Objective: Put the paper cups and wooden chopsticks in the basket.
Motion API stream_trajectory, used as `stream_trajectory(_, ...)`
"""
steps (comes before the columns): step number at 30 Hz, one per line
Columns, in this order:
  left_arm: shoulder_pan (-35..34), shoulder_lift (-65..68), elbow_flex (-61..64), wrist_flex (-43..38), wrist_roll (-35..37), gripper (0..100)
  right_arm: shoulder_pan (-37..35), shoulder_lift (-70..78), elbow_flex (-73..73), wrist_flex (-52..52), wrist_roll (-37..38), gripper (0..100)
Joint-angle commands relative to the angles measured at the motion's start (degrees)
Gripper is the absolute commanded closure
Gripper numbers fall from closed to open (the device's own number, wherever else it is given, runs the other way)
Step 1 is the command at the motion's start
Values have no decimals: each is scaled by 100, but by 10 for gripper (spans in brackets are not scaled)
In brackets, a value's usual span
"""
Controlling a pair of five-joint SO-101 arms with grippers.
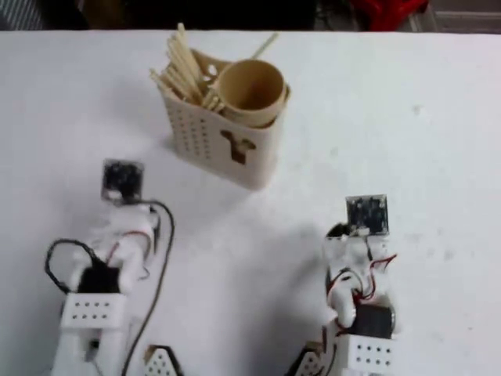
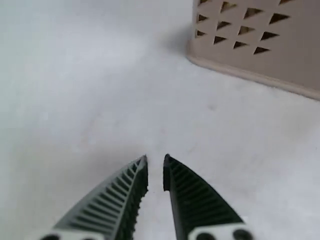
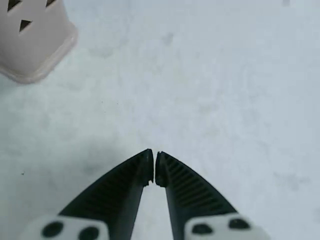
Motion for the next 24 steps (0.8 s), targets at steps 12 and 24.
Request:
stream_trajectory(12, 31, -75, 1090, -1389, -624, 924, 40, 13, 70, 1051, -44, 978)
stream_trajectory(24, 40, -75, 1090, -1433, -624, 924, 40, -330, 62, 1807, -44, 978)
